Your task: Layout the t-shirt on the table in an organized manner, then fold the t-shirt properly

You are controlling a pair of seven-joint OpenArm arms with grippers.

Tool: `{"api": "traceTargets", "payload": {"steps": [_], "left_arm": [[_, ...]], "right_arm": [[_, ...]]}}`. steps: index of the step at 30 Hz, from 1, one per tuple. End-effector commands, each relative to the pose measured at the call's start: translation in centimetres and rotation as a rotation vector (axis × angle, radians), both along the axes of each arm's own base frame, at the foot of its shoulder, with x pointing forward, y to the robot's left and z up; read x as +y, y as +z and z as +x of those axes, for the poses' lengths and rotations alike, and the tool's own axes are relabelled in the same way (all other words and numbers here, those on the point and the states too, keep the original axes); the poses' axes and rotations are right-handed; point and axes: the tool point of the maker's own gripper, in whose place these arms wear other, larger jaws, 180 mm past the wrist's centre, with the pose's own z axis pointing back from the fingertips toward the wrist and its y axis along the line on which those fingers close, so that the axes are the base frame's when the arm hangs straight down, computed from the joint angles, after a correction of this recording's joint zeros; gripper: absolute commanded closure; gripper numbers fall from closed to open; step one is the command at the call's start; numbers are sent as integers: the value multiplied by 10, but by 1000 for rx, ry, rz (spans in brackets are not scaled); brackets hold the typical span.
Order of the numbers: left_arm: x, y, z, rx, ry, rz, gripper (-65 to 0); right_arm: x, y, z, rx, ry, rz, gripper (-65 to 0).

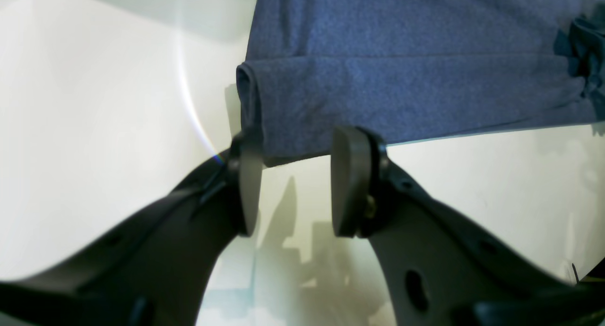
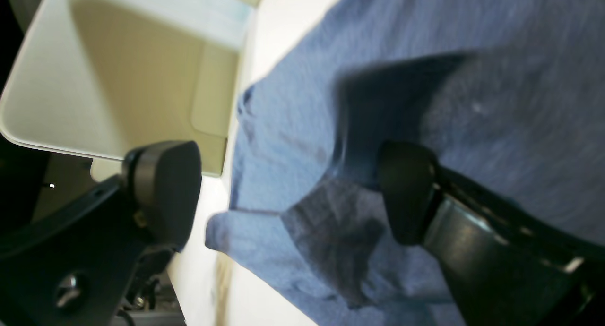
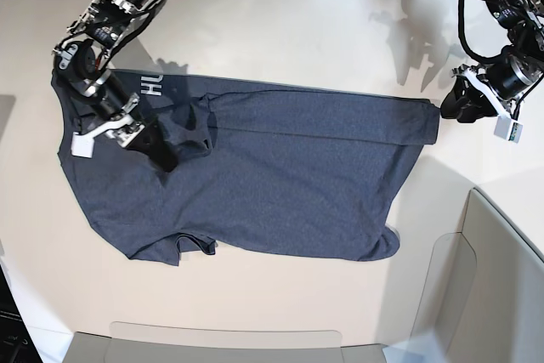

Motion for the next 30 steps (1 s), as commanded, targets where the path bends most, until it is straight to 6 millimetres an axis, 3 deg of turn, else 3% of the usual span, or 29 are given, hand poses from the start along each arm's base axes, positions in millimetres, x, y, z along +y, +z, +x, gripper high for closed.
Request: {"api": "traceTargets", "payload": {"steps": [1, 6, 12, 17, 19, 20, 25, 30], "left_arm": [[2, 10, 2, -36, -11, 14, -224], [2, 8, 0, -29, -9, 12, -224], [2, 9, 1, -31, -9, 12, -224], [2, 6, -3, -20, -9, 12, -224], [2, 5, -4, -17, -10, 12, -224], [2, 5, -4, -16, -10, 12, -224], [-2, 3, -4, -17, -9, -1, -204], [0, 4, -3, -15, -12, 12, -93]], "right_arm": [[-4, 13, -1, -45, 16, -2, -604], [-6, 29, -6, -115, 10, 82, -604], [-21, 6, -31, -36, 1, 40, -603], [-67, 9, -52, 1, -70, -154, -589], [-81, 21, -57, -5, -110, -267, -525], [-87, 27, -59, -7, -125, -334, -457], [-108, 43, -59, 17, -210, -585, 0], [-117, 39, -57, 132, -279, -719, 0]]}}
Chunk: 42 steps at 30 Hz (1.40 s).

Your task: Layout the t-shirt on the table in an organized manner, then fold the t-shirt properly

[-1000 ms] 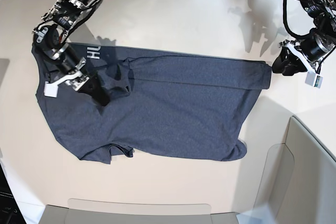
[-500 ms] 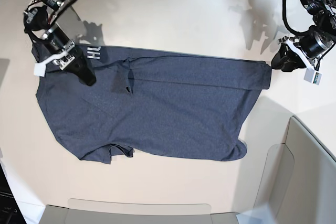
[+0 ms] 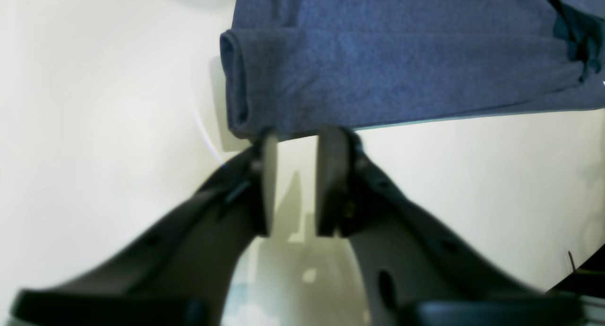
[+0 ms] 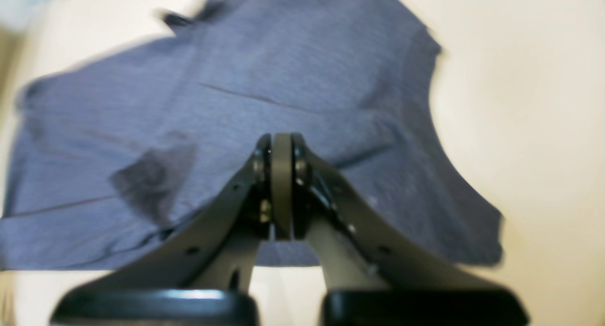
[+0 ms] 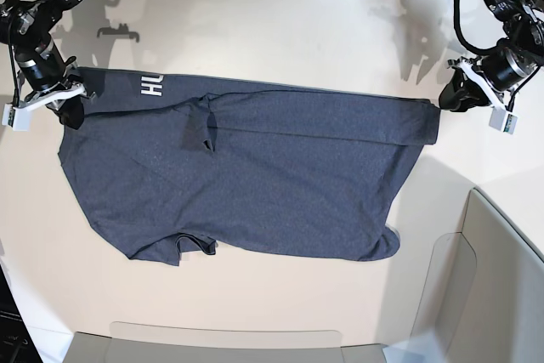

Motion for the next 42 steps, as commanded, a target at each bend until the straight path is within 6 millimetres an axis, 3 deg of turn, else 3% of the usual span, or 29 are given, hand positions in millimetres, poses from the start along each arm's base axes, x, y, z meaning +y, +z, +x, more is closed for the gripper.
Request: {"api": "traceTargets", "payload": {"steps": [1, 3, 7, 11, 16, 23, 26, 32, 37, 42], "left_arm": [[7, 18, 8, -52, -17, 39, -58], [-1, 22, 13, -48, -85, 82, 0], [-50, 35, 27, -69, -338, 188, 0], [-97, 18, 40, -37, -500, 330, 0], [-114, -14, 54, -27, -544, 551, 0], [-88, -51, 72, -13, -482, 711, 0], [-78, -60, 79, 8, -462, 704, 0], [-52, -55, 91, -4, -337, 657, 0], [-53, -57, 87, 3, -380, 654, 0], [-55, -76, 84, 51, -366, 609, 0]], "right_arm": [[1, 14, 9, -46, -5, -26, 0], [-1, 10, 10, -23, -38, -48, 0], [-2, 3, 16, 5, -91, -119, 0], [4, -7, 18, 60, -80, -238, 0], [6, -15, 16, 105, -65, -322, 0], [-4, -17, 11, 139, -87, -385, 0], [-6, -22, 5, 163, -84, -400, 0], [-6, -23, 4, 166, -81, -402, 0], [-6, -25, 4, 172, -81, -401, 0], [-12, -43, 1, 217, -83, -388, 0]]}}
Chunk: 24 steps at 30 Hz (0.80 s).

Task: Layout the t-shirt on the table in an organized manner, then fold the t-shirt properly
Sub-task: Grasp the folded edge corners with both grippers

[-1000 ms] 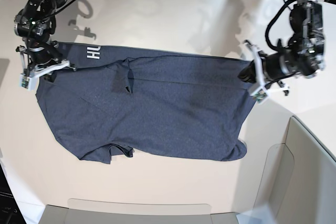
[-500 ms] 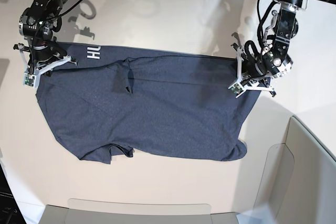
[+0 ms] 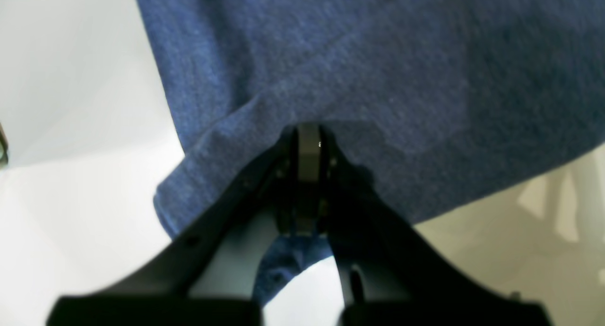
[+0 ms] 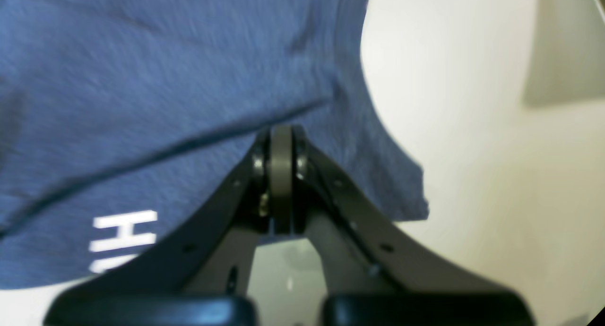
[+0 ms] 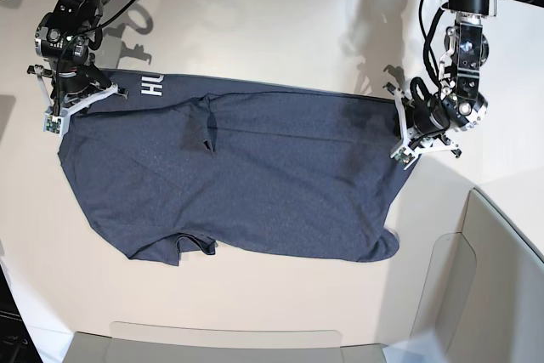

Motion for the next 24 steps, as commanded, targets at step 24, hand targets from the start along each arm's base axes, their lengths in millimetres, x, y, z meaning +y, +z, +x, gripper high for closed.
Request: {"api": "traceTargets", "payload": {"steps": [24], "left_arm": [[12, -10, -43, 42, 42, 11, 0]], "right_arm": [[-36, -47, -30, 124, 9, -120, 0]]}}
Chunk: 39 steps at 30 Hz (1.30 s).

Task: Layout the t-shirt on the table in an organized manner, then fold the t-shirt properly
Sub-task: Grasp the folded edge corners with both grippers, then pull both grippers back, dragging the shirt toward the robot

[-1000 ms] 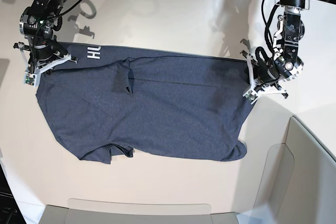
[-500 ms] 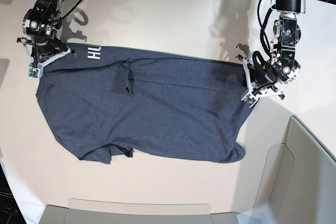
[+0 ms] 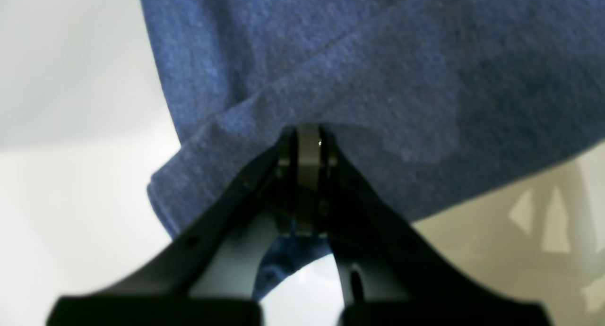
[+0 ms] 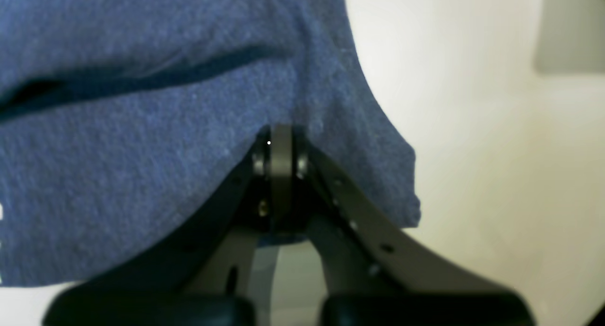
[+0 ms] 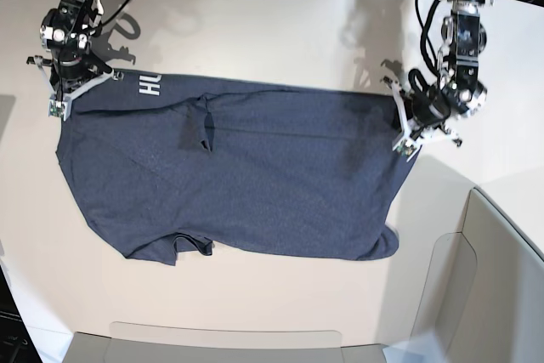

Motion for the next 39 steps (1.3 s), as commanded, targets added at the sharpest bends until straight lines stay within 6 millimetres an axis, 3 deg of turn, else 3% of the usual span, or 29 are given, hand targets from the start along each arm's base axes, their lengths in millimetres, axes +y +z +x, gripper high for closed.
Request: {"api": "traceTargets", "payload": {"steps": [1, 6, 9, 14, 20, 23, 28, 31, 37, 39], "left_arm": [[9, -1, -11, 33, -2, 45, 0], [10, 9, -33, 42, -1, 80, 0], [-3, 16, -47, 31, -21, 73, 0], [3, 26, -70, 26, 33, 80, 0], [5, 18, -103, 82, 34, 84, 0], [2, 17, -110, 93, 31, 82, 0], [0, 39, -98, 11, 61, 73, 0], [3, 57, -65, -67, 67, 82, 0], [9, 68, -26, -119, 93, 80, 0], [13, 63, -17, -110, 110, 70, 0]], "right_arm": [[-4, 2, -7, 21, -3, -19, 0], [-2, 3, -21, 38, 5, -32, 0], [-1, 7, -29, 42, 12, -43, 0], [17, 13, -38, 47, 72, -53, 0], [23, 7, -56, 89, 88, -47, 0], [23, 7, -57, 91, 88, -47, 0], [26, 30, -43, 18, 101, -74, 0], [23, 40, -31, -20, 94, -86, 0], [19, 41, -17, -42, 84, -85, 0], [18, 36, -13, -39, 77, -73, 0]]}}
